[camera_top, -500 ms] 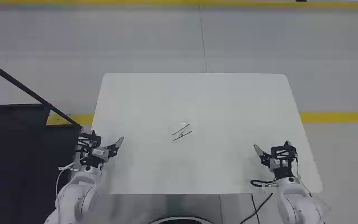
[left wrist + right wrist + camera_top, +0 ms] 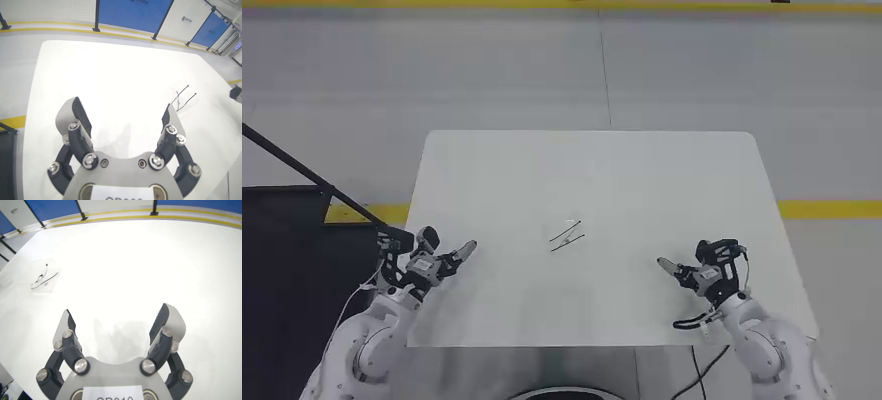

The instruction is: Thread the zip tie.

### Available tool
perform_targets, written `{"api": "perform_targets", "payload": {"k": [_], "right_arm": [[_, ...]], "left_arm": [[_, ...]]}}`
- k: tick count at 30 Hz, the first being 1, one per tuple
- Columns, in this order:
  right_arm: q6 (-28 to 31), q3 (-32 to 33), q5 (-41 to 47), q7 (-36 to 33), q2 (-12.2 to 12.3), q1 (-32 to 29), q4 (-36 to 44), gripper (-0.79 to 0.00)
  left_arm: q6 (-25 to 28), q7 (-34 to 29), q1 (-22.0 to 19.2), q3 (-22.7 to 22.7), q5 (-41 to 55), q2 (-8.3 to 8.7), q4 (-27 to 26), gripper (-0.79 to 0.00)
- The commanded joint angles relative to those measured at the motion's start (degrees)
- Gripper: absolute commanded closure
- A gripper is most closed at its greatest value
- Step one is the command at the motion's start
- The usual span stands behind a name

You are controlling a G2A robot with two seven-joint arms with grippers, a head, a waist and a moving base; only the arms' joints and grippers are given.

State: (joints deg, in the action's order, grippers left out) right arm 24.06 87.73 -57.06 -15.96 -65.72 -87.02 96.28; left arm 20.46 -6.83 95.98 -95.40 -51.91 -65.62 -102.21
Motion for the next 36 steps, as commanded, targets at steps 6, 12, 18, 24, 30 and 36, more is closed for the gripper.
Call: {"api": "perform_targets", "payload": {"k": [6,12,18,24,30,36], "right_arm": [[5.25,-4.13,8.32,-10.68,-0.10,7.07,-2.72,-0.785],[5.25,-4.13,8.32,-10.68,-0.10,7.07,-2.72,-0.785],[7.84,-4.52,8.05,-10.78,0.03,7.20,-2.81,-0.785],[11.56,-8.19,23.54,-18.02,-0.33,13.54,-8.06,-0.785],[15.15,-13.99,38.22,-29.61,-0.91,24.93,-17.45,-0.785],[20.76,-19.15,46.51,-38.00,-1.49,32.32,-24.76,-0.785]], "left_arm": [[3.47,-3.30,-1.24,-0.55,2.02,0.31,0.44,-0.785],[3.47,-3.30,-1.24,-0.55,2.02,0.31,0.44,-0.785],[4.32,-3.59,-1.23,0.08,3.50,0.26,0.52,-0.785],[6.33,-9.34,-2.96,0.51,11.37,0.42,0.92,-0.785],[7.45,-14.46,-4.64,0.94,17.77,0.65,1.15,-0.785],[8.74,-17.33,-4.95,0.49,20.29,0.96,0.69,-0.785]]}}
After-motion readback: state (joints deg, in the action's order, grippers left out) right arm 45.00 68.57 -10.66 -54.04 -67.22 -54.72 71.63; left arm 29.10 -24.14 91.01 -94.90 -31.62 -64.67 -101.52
